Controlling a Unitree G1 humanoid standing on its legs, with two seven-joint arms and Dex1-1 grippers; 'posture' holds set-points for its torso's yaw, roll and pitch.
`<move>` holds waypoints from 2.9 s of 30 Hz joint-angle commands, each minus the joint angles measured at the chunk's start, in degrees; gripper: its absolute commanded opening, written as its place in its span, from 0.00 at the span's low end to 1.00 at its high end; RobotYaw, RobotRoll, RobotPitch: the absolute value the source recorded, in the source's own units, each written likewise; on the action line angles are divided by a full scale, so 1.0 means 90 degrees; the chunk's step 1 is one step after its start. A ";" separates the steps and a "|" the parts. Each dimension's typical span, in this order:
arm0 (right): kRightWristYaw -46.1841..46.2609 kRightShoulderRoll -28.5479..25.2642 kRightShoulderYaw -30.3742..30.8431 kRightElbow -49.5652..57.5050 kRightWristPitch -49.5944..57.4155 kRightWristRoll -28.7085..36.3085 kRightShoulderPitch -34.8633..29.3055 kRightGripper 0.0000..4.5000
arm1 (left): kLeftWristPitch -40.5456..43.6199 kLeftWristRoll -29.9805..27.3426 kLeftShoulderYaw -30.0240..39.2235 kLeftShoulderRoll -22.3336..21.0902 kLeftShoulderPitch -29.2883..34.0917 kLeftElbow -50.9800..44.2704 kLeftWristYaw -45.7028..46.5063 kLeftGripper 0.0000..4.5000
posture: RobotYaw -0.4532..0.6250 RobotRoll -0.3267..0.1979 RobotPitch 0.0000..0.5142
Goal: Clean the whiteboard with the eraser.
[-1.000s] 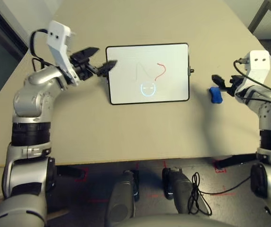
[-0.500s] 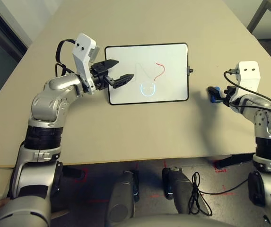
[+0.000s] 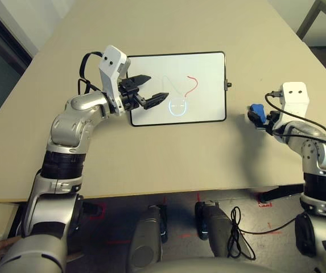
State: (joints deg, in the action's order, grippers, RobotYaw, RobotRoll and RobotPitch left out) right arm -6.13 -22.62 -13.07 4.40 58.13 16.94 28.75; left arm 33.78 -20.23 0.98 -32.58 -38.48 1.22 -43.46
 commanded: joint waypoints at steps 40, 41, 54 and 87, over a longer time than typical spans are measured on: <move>-0.1883 0.0456 0.2161 -0.0068 -0.0240 -0.0058 0.2523 0.00 | 0.0057 0.0077 -0.0060 0.0023 -0.0096 0.0073 0.0021 1.00 | 0.39 0.62 0.36; -0.1919 0.0494 0.2267 -0.0144 -0.0331 -0.0116 0.2527 0.00 | 0.0091 0.0077 -0.0071 0.0006 -0.0081 0.0043 0.0018 1.00 | 0.39 0.62 0.37; -0.2069 0.0584 0.3320 -0.0929 -0.1226 -0.1215 0.2158 0.00 | 0.0435 0.0038 -0.0154 -0.0117 0.0109 -0.0371 -0.0049 1.00 | 0.40 0.62 0.38; -0.2088 0.1332 0.3409 -0.0713 -0.1135 -0.1701 0.1637 0.00 | 0.0507 -0.0020 -0.0207 -0.0032 0.0060 -0.0416 -0.0027 1.00 | 0.39 0.62 0.39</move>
State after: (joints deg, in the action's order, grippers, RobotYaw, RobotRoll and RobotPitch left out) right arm -24.71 -10.50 16.79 -1.35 46.93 1.92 44.31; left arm 37.66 -20.36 -0.50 -32.81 -38.36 -1.60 -43.59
